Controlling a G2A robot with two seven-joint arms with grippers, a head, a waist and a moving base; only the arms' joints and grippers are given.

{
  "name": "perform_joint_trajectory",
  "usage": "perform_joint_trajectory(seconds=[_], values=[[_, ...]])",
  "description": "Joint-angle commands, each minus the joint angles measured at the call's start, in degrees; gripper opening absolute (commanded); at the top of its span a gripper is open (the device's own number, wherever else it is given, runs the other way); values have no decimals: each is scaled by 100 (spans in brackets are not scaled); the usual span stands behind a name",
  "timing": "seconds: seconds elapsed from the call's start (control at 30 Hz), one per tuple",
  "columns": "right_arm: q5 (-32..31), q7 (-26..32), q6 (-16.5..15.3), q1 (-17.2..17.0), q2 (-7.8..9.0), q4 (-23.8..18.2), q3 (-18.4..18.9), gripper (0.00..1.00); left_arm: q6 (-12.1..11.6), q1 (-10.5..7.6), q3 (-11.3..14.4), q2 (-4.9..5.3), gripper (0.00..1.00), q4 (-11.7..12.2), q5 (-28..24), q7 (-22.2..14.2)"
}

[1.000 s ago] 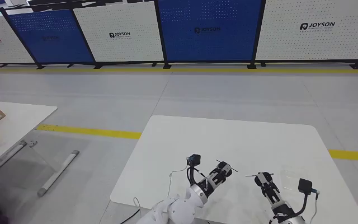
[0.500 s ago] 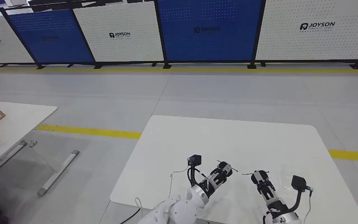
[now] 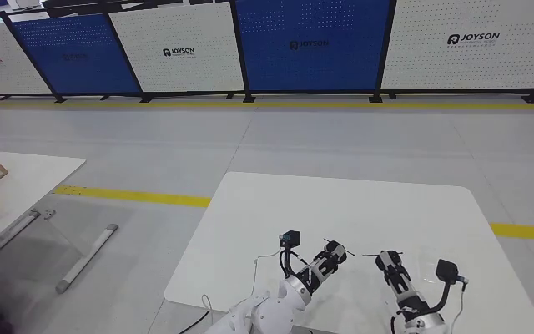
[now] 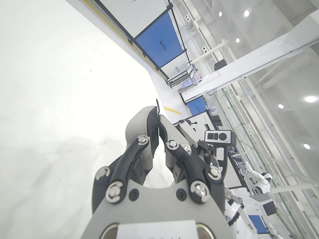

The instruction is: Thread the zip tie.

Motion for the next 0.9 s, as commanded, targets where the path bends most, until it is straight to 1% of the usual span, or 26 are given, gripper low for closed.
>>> perform_joint_trajectory(seconds=[0.0,0.23,0.3,0.47,0.57,0.73,0.87], values=[[33,75,-38,-28,-8,5,65,0,0,0,0,0,0,0,0,0],[38,407,-47,-2,-64,31,109,0,0,0,0,0,0,0,0,0],[92,536,-96,31,-82,59,120,0,0,0,0,0,0,0,0,0],[38,673,-108,79,-126,97,123,0,0,0,0,0,0,0,0,0],[-78,642,-39,88,-158,92,107,0,0,0,0,0,0,0,0,0],[-314,487,176,136,-226,93,40,0,0,0,0,0,0,0,0,0],[-407,445,188,192,-286,190,-57,0,0,0,0,0,0,0,0,0]])
